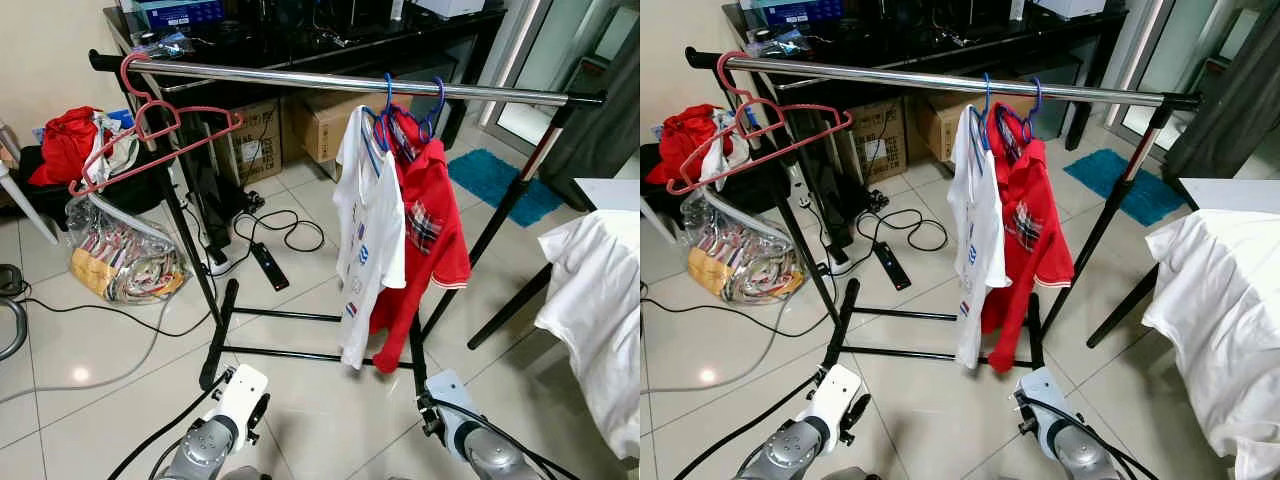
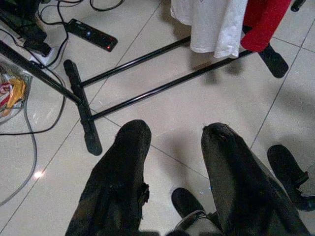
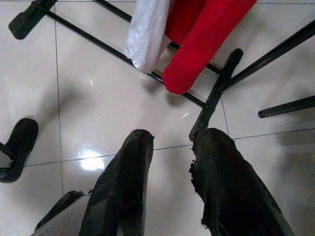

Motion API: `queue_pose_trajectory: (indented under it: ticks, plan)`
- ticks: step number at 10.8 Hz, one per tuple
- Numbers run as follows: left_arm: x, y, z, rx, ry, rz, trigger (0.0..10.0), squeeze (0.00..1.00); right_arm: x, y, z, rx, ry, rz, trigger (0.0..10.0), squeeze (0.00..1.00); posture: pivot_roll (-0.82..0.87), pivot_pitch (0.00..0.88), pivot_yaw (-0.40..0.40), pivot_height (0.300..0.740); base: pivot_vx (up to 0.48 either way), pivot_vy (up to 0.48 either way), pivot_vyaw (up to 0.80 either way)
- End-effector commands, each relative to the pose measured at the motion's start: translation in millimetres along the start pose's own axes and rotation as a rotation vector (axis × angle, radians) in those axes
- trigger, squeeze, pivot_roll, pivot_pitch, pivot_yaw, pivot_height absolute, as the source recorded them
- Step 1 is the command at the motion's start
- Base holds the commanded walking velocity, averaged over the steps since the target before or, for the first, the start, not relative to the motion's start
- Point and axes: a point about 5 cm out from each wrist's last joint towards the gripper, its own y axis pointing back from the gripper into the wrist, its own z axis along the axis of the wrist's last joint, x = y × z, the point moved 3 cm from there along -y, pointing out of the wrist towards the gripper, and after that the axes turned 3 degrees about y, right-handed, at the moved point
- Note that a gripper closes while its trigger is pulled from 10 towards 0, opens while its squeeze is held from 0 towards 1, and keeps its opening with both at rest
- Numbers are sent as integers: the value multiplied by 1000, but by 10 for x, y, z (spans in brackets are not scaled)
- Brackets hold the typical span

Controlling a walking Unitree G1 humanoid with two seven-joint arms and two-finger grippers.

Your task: Hang hanger

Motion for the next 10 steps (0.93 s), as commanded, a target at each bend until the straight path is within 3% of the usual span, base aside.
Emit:
queue_pose_trajectory:
  ticks: [1,3,7,8,10]
  plan:
    - [-135,-31,-258,278,714,92,10000,0,502,-235,412,168,195,246,10000,0,241,0,-167,740,0,0,0]
    - [-107,-5,-302,278,623,91,10000,0,494,-257,522,118,152,232,10000,0,232,0,-159,740,0,0,0]
    - [-127,-15,-286,292,644,70,10000,0,494,-267,555,127,157,231,10000,0,235,0,-160,740,0,0,0]
    - [-79,-49,-175,219,515,58,10000,0,394,-288,643,84,127,152,10000,0,230,0,-157,740,0,0,0]
    - [-52,-78,-23,113,397,20,10000,0,279,-294,727,31,-14,102,10000,0,220,0,-145,740,0,0,0]
